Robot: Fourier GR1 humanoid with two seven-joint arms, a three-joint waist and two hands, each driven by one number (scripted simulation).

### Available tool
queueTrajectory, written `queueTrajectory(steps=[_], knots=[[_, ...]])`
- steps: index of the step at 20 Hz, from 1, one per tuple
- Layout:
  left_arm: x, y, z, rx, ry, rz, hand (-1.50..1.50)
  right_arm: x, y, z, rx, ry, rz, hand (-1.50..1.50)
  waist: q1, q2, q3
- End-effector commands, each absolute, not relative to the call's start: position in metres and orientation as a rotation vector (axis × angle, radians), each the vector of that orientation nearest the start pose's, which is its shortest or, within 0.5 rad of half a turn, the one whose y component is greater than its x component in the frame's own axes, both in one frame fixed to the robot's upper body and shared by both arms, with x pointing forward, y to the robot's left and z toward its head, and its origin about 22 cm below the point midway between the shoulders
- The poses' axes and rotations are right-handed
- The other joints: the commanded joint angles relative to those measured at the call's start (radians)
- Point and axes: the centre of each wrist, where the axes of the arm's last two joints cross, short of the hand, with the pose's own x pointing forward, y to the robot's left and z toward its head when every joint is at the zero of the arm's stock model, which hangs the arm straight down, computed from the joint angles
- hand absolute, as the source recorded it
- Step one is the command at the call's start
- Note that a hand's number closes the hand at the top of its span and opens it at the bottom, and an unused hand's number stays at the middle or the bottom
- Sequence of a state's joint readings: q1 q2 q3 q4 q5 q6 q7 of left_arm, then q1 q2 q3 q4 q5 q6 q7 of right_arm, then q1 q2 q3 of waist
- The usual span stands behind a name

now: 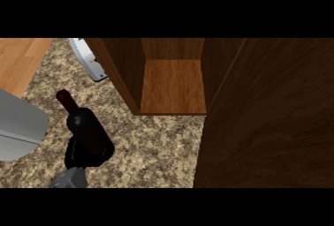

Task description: Pick up the wine, place it into the cabinet and close the cabinet

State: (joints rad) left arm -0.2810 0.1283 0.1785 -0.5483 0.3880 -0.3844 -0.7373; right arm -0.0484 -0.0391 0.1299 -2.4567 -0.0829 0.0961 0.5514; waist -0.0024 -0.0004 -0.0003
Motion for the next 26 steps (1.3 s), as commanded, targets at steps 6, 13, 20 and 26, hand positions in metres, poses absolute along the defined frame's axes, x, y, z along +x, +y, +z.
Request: queueTrajectory(steps=[6,13,20,26], knots=[[0.247,0.273,-0.123,-0.348,-1.655,0.448,1.5,0.148,-0.213,0.213,0.244,-1.949,0.262,-1.5,0.007,-0.002,0.001],[0.242,0.223,-0.092,-0.443,-1.676,0.314,1.5,0.154,-0.216,0.205,0.25,-1.94,0.253,-1.5,0.012,-0.004,0.002],[0.24,0.177,-0.064,-0.442,-1.657,0.341,1.5,0.134,-0.208,0.199,0.272,-1.947,0.235,-1.5,0.001,-0.003,0.001],[0.222,0.133,-0.057,-0.448,-1.592,0.369,1.5,0.149,-0.208,0.199,0.233,-1.932,0.266,-1.5,0.001,-0.001,0.0]])
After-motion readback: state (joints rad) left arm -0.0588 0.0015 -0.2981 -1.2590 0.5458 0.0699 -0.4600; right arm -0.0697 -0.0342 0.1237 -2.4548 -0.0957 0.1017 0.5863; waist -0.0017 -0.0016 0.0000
